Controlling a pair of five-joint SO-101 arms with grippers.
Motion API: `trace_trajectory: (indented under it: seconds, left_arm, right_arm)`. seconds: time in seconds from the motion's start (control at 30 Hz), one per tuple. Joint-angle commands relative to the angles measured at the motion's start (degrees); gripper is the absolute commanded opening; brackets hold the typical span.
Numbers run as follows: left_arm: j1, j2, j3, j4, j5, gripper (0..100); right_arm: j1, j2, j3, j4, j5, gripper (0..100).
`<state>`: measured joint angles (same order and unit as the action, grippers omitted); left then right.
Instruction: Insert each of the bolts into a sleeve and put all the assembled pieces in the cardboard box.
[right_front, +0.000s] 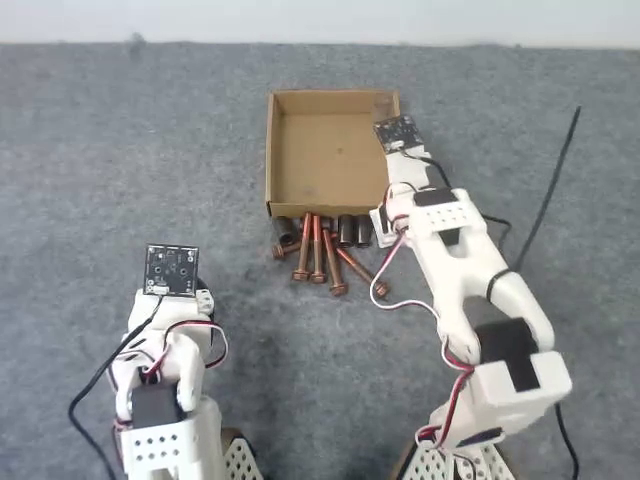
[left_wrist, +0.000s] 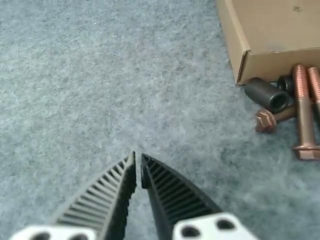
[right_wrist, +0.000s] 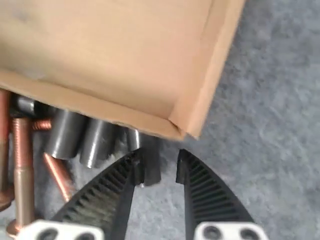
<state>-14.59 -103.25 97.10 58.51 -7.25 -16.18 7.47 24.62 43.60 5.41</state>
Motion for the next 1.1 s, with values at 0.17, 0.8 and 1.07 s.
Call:
trace_trajectory:
  seconds: [0.17,0.8,1.07]
  left_arm:
    - [-0.2,-1.1,-0.6,-1.6,-0.5,2]
    - [-0.2,-1.1,-0.6,-1.3,-0.5,2]
    - [-0.2,-1.1,-0.6,-1.3,-0.5,2]
  right_arm:
    - [-0.8,5.8,-8.4,0.1,6.2,9.9]
    - [-1.5,21.3,-28.8,18.2,7.1,9.4]
    - [-1.5,26.8,-36.4,26.2,7.4,2.0]
